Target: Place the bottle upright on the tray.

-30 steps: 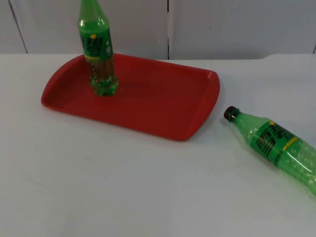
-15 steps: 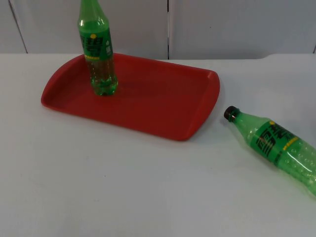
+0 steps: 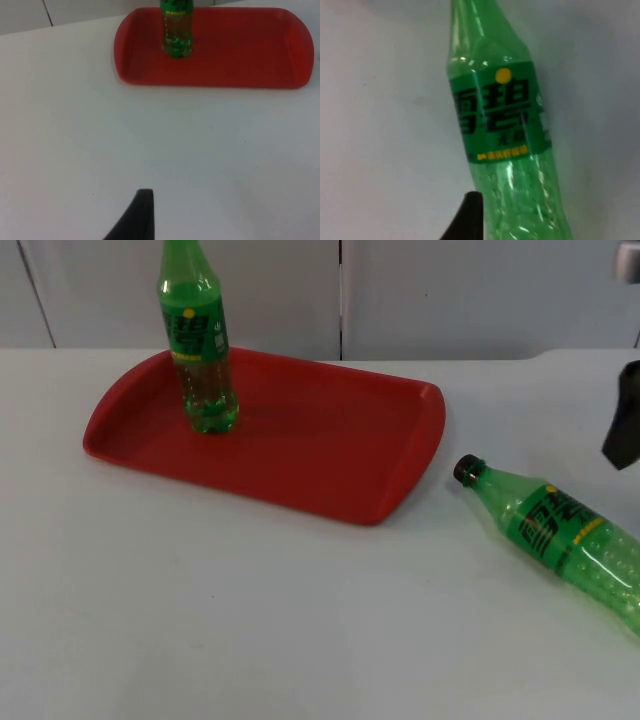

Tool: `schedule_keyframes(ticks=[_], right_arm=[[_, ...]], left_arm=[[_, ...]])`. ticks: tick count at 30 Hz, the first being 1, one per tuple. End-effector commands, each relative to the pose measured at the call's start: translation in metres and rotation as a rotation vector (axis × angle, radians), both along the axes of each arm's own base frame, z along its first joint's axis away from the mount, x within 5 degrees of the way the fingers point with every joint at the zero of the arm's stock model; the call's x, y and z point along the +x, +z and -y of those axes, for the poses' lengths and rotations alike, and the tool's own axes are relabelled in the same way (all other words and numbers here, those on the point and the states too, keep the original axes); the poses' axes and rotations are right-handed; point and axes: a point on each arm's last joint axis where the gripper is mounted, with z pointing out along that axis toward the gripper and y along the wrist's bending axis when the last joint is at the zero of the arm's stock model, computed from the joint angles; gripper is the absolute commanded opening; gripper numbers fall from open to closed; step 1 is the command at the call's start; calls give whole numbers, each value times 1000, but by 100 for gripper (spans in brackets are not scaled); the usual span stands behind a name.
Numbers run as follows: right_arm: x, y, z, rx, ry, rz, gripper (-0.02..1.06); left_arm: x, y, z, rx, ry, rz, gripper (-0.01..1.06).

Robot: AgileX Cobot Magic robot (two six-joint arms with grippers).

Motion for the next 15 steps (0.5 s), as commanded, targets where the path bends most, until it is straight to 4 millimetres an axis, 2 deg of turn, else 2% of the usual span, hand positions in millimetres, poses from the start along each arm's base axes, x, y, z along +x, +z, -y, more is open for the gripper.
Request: schedule_keyframes(ticks=[1,5,10,14,15], right_arm=[[5,-4,-14,-15,57,8,85],[13,-24,-40,-109,141,6,85],[24,-37,-48,-125,143,-6,85],[46,-48,-56,-128,143,-11,84],[46,-48,-56,-128,143,-11,84]], left_arm=[[0,-1,0,-2,-2,0,105],[0,-1,0,-2,-2,0,105],[0,-1,0,-2,-2,0,105],[0,-1,0,-2,-2,0,105],[0,-1,0,-2,-2,0,105]])
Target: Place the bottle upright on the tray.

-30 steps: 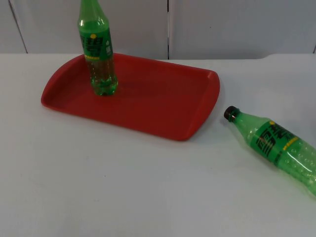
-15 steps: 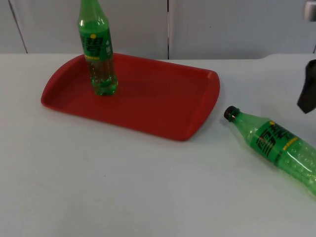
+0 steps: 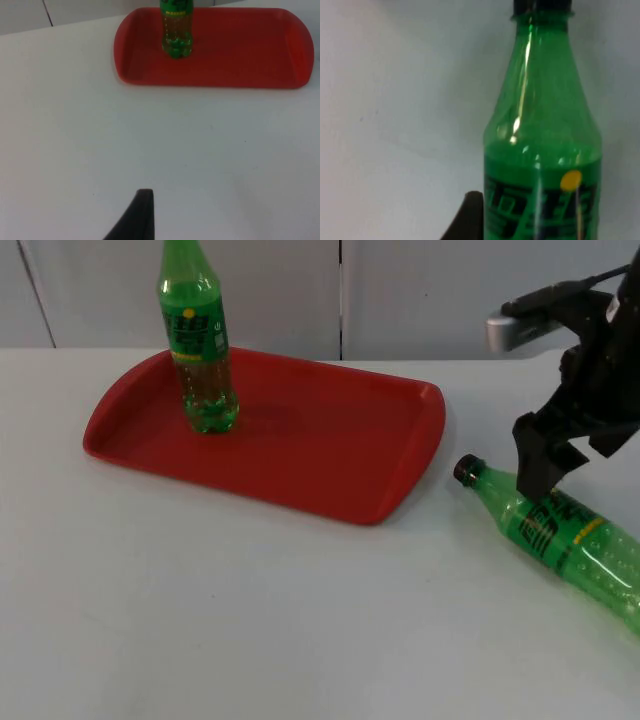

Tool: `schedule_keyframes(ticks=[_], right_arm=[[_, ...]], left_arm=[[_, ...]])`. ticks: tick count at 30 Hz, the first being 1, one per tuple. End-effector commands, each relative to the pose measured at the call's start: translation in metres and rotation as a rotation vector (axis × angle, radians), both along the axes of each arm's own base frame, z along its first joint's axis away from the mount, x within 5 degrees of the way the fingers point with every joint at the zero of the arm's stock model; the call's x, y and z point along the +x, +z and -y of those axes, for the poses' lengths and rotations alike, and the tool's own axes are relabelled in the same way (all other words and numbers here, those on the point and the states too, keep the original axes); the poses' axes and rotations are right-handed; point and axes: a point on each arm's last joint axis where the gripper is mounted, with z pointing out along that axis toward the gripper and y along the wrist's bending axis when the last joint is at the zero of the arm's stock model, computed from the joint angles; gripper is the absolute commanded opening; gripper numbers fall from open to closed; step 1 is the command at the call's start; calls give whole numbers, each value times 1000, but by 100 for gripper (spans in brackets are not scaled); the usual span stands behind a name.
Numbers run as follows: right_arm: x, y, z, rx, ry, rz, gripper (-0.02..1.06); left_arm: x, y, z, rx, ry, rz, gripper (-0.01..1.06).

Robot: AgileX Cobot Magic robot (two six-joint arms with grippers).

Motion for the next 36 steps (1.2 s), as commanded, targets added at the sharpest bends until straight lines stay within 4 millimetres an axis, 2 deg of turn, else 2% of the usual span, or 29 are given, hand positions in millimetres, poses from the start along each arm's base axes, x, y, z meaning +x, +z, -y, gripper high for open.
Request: schedule_keyframes(ticks=[1,5,15,24,34,36], right_arm=[[9,-2,-4,-4,2,4,84],[18,-19,-8,-22,-5,-48,84],[24,-53,-11,-13,-41,-51,81],[19,-57,-22,-7,-31,-36,81],[9,-75,-15,-39,-18,-53,80],[7,-78,-13,-56,-10,-51,68]], left_arm=[[0,-1,0,-2,-2,0,105],[0,-1,0,-2,-2,0,105],[0,-1,0,-2,-2,0,105],[0,-1,0,-2,-2,0,105],[0,-1,0,-2,-2,0,105],[0,-1,0,-2,-2,0,105]])
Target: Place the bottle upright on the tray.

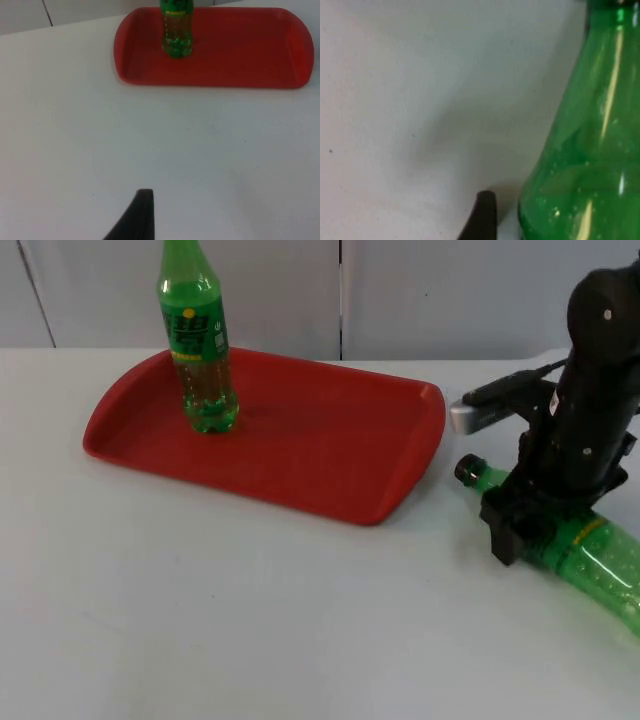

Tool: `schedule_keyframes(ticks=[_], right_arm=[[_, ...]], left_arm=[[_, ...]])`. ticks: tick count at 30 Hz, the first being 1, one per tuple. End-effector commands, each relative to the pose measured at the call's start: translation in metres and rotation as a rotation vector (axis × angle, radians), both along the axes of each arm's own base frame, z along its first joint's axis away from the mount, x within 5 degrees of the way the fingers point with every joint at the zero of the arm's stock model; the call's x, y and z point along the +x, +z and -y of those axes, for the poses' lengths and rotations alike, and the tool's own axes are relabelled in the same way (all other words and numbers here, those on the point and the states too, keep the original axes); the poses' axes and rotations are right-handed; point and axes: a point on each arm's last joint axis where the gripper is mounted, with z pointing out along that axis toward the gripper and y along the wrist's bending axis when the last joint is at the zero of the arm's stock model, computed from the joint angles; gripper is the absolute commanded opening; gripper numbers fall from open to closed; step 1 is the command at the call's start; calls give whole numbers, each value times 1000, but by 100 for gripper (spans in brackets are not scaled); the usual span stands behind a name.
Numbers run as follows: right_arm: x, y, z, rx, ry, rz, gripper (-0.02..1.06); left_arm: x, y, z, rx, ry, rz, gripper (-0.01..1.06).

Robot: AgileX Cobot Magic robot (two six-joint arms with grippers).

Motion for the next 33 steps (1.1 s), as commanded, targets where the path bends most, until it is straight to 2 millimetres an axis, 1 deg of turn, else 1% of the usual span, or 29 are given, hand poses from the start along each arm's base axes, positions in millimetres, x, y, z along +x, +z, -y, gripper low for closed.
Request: schedule_keyframes(ticks=[1,2,4,5,6,7,10,11,12,13,15,18,19,20,23,24,28,29,31,33], right_arm=[[-1,-1,0,-12,14,16,66],[-1,-1,0,-12,14,16,66],[0,-1,-1,-10,16,26,51],[1,1,-1,-8,16,32,39],[2,2,-2,-6,16,36,32],[2,2,-2,-6,16,36,32],[4,11,-2,-8,24,52,4],[5,16,-2,-9,29,66,0],[5,22,-2,-5,28,76,0],[5,22,-2,-5,28,76,0],[6,36,-2,11,30,117,0],[9,66,-4,58,30,223,0],[9,66,-4,58,30,223,0],[9,76,-5,79,31,264,0],[9,117,-8,176,14,414,0],[9,117,-8,176,14,414,0],[5,171,-9,321,-20,613,0],[5,171,-9,321,-20,613,0],[1,198,-9,400,-39,725,0],[-3,215,-10,442,-34,803,0]], left_arm=[[0,-1,0,-3,-2,2,105],[0,-1,0,-3,-2,2,105],[0,-1,0,-3,-2,2,105],[0,-1,0,-3,-2,2,105],[0,-1,0,-3,-2,2,105],[0,-1,0,-3,-2,2,105],[0,-1,0,-3,-2,2,105],[0,-1,0,-3,-2,2,105],[0,-1,0,-3,-2,2,105],[0,-1,0,-3,-2,2,105],[0,-1,0,-3,-2,2,105],[0,-1,0,-3,-2,2,105],[0,-1,0,-3,-2,2,105],[0,-1,0,-3,-2,2,105],[0,-1,0,-3,-2,2,105],[0,-1,0,-3,-2,2,105],[0,-1,0,-3,-2,2,105],[0,-1,0,-3,-2,2,105],[0,-1,0,-3,-2,2,105],[0,-1,0,-3,-2,2,105]])
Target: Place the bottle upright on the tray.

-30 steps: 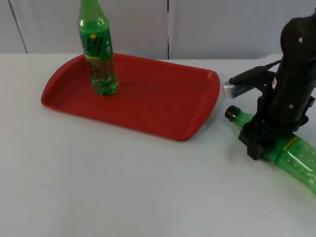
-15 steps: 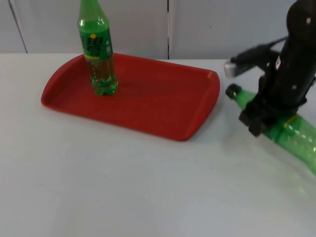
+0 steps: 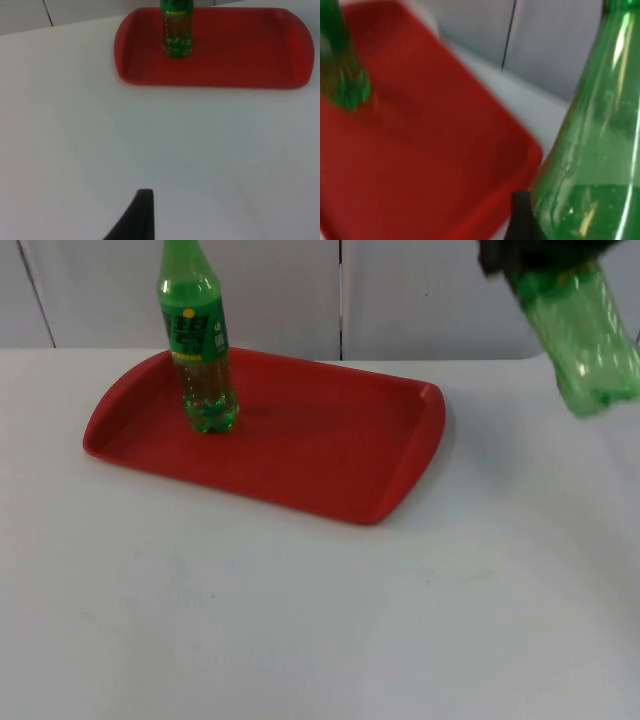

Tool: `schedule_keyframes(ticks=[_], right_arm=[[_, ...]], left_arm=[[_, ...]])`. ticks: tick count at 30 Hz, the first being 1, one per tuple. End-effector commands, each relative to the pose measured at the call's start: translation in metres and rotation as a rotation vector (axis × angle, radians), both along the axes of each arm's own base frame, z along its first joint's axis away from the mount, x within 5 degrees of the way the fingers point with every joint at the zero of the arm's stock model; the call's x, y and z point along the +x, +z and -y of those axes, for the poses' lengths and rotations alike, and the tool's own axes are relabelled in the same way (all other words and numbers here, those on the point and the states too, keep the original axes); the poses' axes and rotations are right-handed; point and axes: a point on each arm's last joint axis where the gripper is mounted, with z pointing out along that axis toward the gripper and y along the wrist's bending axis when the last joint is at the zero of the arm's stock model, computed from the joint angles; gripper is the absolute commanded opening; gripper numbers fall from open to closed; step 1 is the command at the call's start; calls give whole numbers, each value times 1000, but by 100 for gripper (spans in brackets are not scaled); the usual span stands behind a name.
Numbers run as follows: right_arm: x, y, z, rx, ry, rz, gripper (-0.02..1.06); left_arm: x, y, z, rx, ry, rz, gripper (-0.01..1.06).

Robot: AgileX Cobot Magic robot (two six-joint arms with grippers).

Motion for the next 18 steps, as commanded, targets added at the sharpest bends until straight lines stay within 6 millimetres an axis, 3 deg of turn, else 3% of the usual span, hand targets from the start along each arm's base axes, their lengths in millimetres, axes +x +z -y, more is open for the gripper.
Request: schedule_keyframes(ticks=[1,4,7,9,18], right_arm=[[-5,25,-5,65,6,105,0],[-15,40,-12,128,30,245,0],[-23,41,-18,174,48,340,0],[-30,35,-27,239,65,434,0],[-46,14,-30,383,89,564,0]], left_arm=[[0,-1,0,-3,-2,2,105],[0,-1,0,-3,-2,2,105],[0,-1,0,-3,-2,2,105],[0,-1,0,-3,-2,2,105],[0,-1,0,-3,-2,2,105]])
